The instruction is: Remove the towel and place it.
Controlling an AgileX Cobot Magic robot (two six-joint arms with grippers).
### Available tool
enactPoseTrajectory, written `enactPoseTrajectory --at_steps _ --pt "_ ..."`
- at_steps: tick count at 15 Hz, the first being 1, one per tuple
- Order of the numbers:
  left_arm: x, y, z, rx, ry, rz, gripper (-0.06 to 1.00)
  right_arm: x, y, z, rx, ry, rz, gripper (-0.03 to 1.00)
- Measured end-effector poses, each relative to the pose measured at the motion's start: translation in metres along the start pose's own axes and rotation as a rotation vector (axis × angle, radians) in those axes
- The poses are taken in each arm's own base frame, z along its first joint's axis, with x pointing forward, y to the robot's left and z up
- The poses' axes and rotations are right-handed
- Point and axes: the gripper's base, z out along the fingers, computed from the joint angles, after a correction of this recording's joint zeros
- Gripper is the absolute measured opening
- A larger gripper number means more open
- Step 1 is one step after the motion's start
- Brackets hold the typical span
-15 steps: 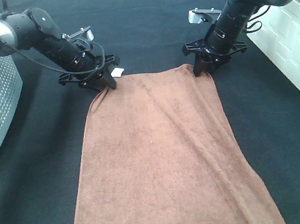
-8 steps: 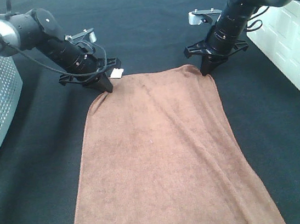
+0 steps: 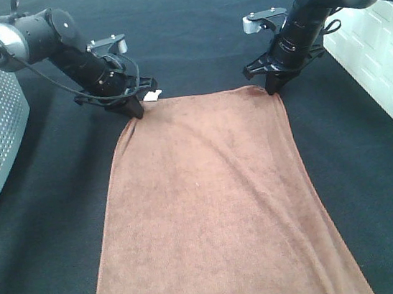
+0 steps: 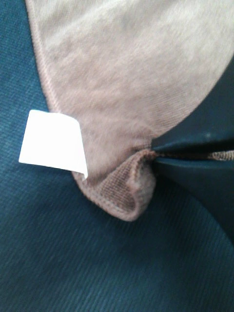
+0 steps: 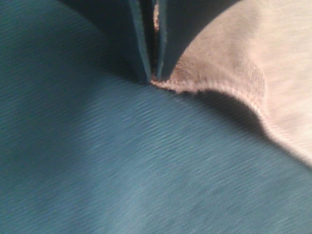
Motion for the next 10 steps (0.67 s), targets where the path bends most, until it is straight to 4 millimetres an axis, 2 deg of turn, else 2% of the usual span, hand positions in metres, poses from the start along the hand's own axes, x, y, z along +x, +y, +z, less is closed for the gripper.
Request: enactPoseTrajectory --at_steps 4,8,10 --pt "-0.018 -0.004 -0.017 -0.014 -0.072 0.040 0.01 -0.004 -0.003 -0.003 0.040 -0.041 -0.022 0.00" --pt "-0.021 -0.002 -0.020 -0.039 -0.085 0.062 0.01 -0.022 -0.006 -0.032 0.091 -0.194 -0.034 0.00" --pt "-0.024 -0.002 -0.020 -0.047 -0.117 0.066 0.01 -0.027 -0.006 -0.039 0.108 -0.241 -0.038 0.00"
